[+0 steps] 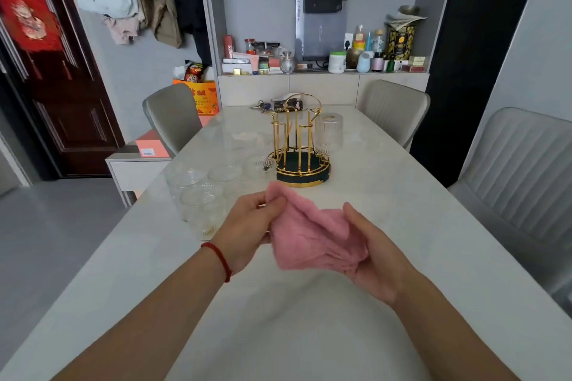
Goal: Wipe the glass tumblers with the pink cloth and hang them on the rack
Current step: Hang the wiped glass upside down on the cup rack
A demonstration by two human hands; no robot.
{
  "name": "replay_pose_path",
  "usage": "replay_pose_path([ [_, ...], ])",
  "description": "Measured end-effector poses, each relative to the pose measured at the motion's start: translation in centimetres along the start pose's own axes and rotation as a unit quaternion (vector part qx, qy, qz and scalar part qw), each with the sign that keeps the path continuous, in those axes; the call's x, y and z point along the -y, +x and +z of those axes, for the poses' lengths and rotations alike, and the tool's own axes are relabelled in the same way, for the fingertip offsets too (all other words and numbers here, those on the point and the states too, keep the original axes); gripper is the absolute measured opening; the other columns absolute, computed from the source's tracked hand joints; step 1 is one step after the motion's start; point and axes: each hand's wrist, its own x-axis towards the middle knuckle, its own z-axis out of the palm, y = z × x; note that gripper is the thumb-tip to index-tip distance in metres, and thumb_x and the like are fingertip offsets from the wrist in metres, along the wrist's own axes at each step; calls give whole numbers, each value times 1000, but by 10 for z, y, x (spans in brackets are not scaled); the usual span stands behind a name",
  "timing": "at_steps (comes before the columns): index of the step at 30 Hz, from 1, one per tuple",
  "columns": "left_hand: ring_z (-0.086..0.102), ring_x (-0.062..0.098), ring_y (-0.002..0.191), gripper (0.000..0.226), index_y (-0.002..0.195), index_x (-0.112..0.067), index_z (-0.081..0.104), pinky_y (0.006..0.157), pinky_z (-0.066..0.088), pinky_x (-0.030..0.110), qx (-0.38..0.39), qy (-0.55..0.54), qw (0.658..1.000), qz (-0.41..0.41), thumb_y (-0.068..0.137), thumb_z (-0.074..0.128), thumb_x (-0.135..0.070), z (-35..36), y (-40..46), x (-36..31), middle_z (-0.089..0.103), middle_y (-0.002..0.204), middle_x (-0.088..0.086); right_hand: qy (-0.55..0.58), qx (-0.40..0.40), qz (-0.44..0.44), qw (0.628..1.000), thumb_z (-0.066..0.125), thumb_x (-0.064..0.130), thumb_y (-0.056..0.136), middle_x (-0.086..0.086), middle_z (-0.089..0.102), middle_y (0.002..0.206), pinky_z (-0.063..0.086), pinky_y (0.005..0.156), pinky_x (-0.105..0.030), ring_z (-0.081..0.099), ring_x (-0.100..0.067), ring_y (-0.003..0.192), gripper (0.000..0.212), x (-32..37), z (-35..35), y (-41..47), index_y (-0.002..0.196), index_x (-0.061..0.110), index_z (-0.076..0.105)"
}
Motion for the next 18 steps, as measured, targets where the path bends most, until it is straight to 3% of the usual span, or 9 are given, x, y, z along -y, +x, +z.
replay_pose_path([
  [2, 76, 25, 100, 29, 118, -7, 73, 72, 62, 31, 3, -21, 999, -37, 107, 56, -27, -9, -6, 1, 78, 114, 13, -18, 12, 13, 1000, 56, 47, 97, -25, 68, 133, 58, 95, -44, 68, -35, 122, 59, -7, 9, -2, 132, 0, 67],
  [5, 75, 27, 105, 29, 118, -8, 72, 80, 62, 34, 18, -12, 998, -54, 108, 54, -29, -15, -11, 9, 78, 113, 11, -77, 32, 4, 997, 57, 53, 99, -28, 64, 137, 56, 101, -49, 64, -38, 126, 64, -16, 20, -2, 137, 2, 62],
  [7, 74, 28, 105, 23, 114, -9, 72, 83, 62, 36, 22, 5, 999, -38, 106, 57, -25, -18, -14, 12, 78, 111, 12, -134, 35, -1, 990, 71, 60, 88, -24, 67, 134, 52, 105, -57, 66, -38, 124, 66, -21, 28, -1, 131, 10, 68],
  [9, 72, 29, 107, 14, 112, -10, 71, 85, 63, 39, 25, 42, 999, 0, 104, 61, -16, -24, -16, 13, 75, 111, 12, -171, 8, -3, 985, 85, 49, 80, -19, 72, 126, 56, 99, -57, 71, -34, 115, 54, -20, 30, 2, 122, 17, 74],
  [12, 67, 31, 112, 18, 108, -13, 73, 89, 60, 42, 42, 56, 996, 48, 100, 63, -1, -35, -19, 18, 74, 110, 11, -191, -4, 8, 982, 69, 28, 97, -16, 74, 123, 57, 99, -55, 72, -34, 115, 27, -17, 25, 6, 120, 16, 76],
  [15, 69, 32, 113, 24, 107, -11, 77, 92, 59, 44, 27, 18, 999, 28, 96, 63, 6, -39, -22, 19, 75, 110, 15, -132, 9, 56, 990, 53, 36, 105, -19, 72, 129, 53, 106, -51, 67, -36, 123, 40, -16, 23, 6, 128, 10, 72],
  [18, 72, 32, 113, 16, 110, -4, 77, 98, 60, 44, 1, -13, 1000, -19, 97, 66, -3, -37, -17, 18, 77, 111, 18, -82, 16, 73, 994, 50, 66, 95, -20, 69, 134, 49, 111, -54, 65, -38, 127, 67, -21, 18, 6, 136, 14, 64],
])
